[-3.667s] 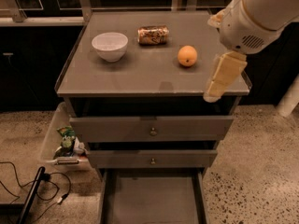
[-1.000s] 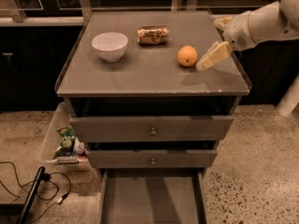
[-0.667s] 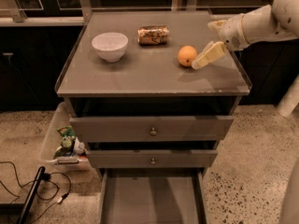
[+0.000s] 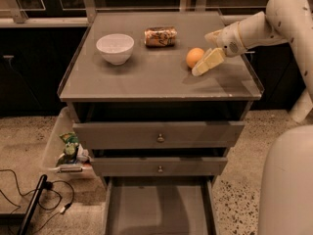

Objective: Place orange into bottom drawer

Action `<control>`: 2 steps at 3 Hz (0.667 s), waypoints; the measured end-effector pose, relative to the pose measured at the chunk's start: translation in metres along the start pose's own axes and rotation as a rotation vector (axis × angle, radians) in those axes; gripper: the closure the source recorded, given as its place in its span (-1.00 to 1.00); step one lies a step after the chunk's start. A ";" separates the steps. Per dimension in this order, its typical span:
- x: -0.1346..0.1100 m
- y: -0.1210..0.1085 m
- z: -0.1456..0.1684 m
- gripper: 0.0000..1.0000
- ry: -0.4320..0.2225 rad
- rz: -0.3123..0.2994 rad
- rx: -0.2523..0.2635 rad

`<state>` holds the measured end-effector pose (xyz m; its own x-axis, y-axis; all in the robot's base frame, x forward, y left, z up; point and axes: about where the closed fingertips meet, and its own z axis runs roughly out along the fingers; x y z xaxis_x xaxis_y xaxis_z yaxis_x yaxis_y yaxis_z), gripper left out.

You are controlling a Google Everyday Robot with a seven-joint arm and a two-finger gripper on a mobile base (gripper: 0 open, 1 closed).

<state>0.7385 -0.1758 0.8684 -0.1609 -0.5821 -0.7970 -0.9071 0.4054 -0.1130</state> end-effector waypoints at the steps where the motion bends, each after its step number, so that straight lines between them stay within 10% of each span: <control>1: 0.004 0.001 0.017 -1.00 0.015 0.025 -0.048; 2: 0.004 0.001 0.017 -0.63 0.015 0.025 -0.050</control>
Offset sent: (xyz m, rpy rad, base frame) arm 0.0039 0.0086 -0.0115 0.0035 0.0438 0.0180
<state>0.7433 -0.1654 0.8546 -0.1896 -0.5831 -0.7900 -0.9209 0.3848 -0.0630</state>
